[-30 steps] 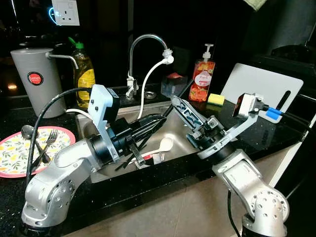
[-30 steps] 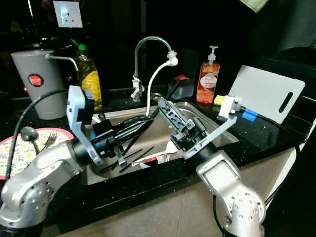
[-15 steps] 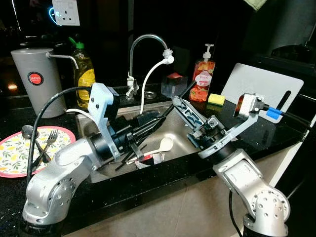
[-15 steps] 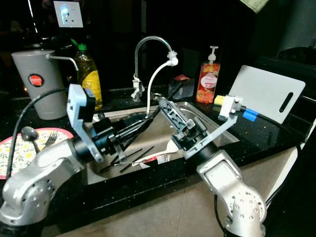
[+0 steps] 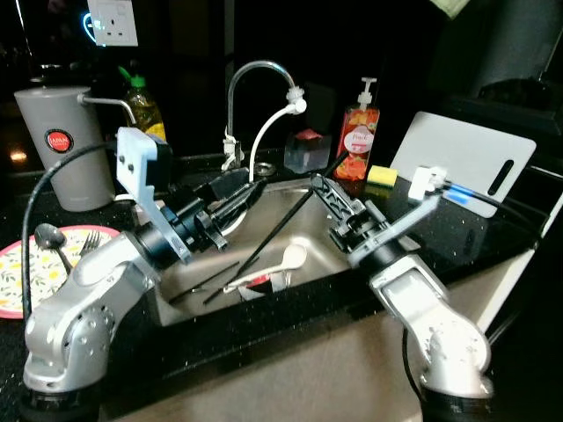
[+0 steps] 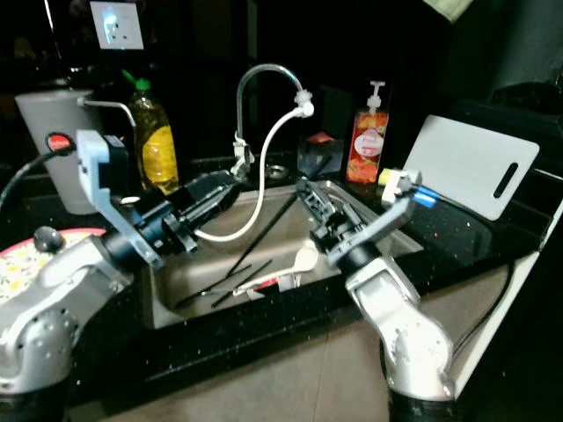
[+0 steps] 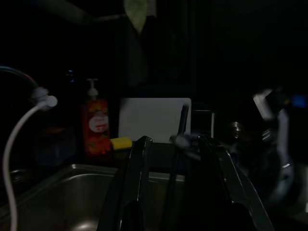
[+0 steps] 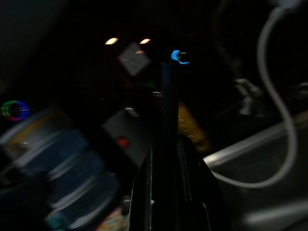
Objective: Kitchen organization
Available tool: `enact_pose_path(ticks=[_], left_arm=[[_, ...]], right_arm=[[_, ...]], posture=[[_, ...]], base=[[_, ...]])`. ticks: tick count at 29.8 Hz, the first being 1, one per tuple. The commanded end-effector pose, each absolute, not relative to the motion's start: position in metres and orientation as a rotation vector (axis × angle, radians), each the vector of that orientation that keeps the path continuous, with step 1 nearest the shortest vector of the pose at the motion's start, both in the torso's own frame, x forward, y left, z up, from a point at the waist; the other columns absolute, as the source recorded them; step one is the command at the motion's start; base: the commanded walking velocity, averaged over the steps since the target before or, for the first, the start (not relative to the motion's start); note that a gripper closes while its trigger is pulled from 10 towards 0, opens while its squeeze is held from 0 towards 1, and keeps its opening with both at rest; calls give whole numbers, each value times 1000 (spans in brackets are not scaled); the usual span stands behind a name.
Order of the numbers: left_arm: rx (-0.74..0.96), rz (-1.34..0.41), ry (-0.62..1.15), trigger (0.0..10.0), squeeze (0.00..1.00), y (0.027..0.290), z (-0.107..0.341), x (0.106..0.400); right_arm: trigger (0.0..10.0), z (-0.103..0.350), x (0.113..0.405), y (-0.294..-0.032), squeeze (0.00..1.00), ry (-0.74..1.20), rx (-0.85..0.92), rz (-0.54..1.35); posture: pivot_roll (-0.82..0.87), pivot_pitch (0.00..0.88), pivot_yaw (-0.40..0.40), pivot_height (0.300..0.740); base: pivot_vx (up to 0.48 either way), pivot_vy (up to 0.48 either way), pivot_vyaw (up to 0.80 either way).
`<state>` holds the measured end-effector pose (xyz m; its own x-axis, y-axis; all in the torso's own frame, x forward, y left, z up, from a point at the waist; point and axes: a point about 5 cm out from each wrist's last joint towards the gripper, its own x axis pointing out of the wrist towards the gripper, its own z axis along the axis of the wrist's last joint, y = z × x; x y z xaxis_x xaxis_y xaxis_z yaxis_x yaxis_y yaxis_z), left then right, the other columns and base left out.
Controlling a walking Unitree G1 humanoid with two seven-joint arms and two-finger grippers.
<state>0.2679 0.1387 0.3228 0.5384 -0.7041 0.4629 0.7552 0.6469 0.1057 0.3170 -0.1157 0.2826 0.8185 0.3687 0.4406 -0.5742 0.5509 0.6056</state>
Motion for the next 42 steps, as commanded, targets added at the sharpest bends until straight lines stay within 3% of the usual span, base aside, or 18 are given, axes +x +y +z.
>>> enact_pose_path(ticks=[1,5,10,18,19,20,21,23,24,31,32,36,40,42], left_arm=[[-113,-851,-488,10000,0,139,322,272],[-63,-768,-441,10000,0,142,317,283],[75,-552,-264,10000,0,155,298,312],[99,-425,-167,10000,0,167,285,321],[99,-423,-167,10000,0,167,285,321],[101,-420,-168,10000,0,167,284,321],[104,-413,-166,10000,0,167,284,321],[104,-413,-166,10000,0,167,284,321],[109,-406,-164,10000,0,167,283,322],[118,-391,-159,10000,0,167,284,323],[117,-387,-157,10000,0,168,284,323],[117,-362,-157,10000,0,170,285,325],[113,-339,-154,10000,0,173,285,326],[101,-273,-157,10000,0,182,288,329]], right_arm=[[10000,276,335,-119,0,-254,811,458],[10000,262,362,-119,0,-179,764,316],[10000,240,391,-111,0,-88,548,226],[10000,197,397,-88,0,49,251,257],[10000,195,397,-86,67,48,241,261],[10000,193,397,-84,67,43,235,266],[10000,192,398,-84,545,41,235,267],[10000,192,398,-84,545,41,235,267],[10000,192,400,-83,1000,28,234,278],[10000,218,403,-85,1000,-109,253,314],[10000,246,401,-90,0,-237,274,323],[10000,298,385,-96,0,-463,301,345],[10000,319,374,-101,0,-558,308,351],[10000,356,343,-107,0,-729,322,405]], posture=[[-79,0,-25,740],[-74,0,-24,740],[-58,0,-23,740],[-43,0,-32,740],[-43,0,-32,740],[-40,0,-36,740],[-40,0,-38,740],[-40,0,-38,740],[-39,0,-38,740],[-41,2,-33,740],[-41,2,-33,740],[-45,20,-25,740],[-45,23,-23,740],[-42,40,-19,740]], base=[[0,0,0],[0,0,0],[0,0,0],[0,0,0],[0,0,0],[0,0,0],[0,0,0],[0,0,0],[0,0,0],[0,0,0],[0,0,0],[0,0,0],[0,0,0],[0,0,0]])
